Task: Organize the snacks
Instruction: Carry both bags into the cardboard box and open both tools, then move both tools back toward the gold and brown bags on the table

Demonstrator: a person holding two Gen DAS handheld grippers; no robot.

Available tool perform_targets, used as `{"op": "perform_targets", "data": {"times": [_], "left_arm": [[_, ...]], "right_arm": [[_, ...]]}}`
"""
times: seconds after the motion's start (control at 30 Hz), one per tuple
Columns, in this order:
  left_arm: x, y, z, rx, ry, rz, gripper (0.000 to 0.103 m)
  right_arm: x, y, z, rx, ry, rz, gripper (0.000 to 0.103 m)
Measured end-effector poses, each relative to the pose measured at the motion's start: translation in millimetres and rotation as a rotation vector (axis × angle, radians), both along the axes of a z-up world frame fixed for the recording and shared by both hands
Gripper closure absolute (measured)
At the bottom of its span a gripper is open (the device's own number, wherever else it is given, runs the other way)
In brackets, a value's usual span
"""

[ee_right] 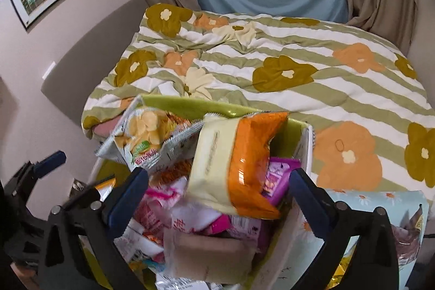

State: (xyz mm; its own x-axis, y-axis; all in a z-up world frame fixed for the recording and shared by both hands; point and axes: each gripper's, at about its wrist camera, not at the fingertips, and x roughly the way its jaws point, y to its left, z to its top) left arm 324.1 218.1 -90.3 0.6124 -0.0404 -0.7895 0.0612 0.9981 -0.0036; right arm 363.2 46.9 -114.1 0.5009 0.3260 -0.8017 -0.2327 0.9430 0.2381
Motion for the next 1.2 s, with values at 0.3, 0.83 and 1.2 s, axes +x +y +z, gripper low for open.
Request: {"op": "perform_targets", "data": {"times": [0.3,0.83,1.2], "left_arm": [[-16,0,20,-0.003,-0.017,0.003,0.000],[-54,-57,62,-0.003,-0.090,-0.005,0.000],[-70,-177,54,-0.043,-0.071,-0.032,0.000]], "right_arm": [[-23,1,23,-0.038,-0.051,0.021,0.000],[-87,-44,83,-0.053,-0.162,0.026,0.000],[-125,-166,91,-0.089,-0.203,-0.027,0.000]]}}
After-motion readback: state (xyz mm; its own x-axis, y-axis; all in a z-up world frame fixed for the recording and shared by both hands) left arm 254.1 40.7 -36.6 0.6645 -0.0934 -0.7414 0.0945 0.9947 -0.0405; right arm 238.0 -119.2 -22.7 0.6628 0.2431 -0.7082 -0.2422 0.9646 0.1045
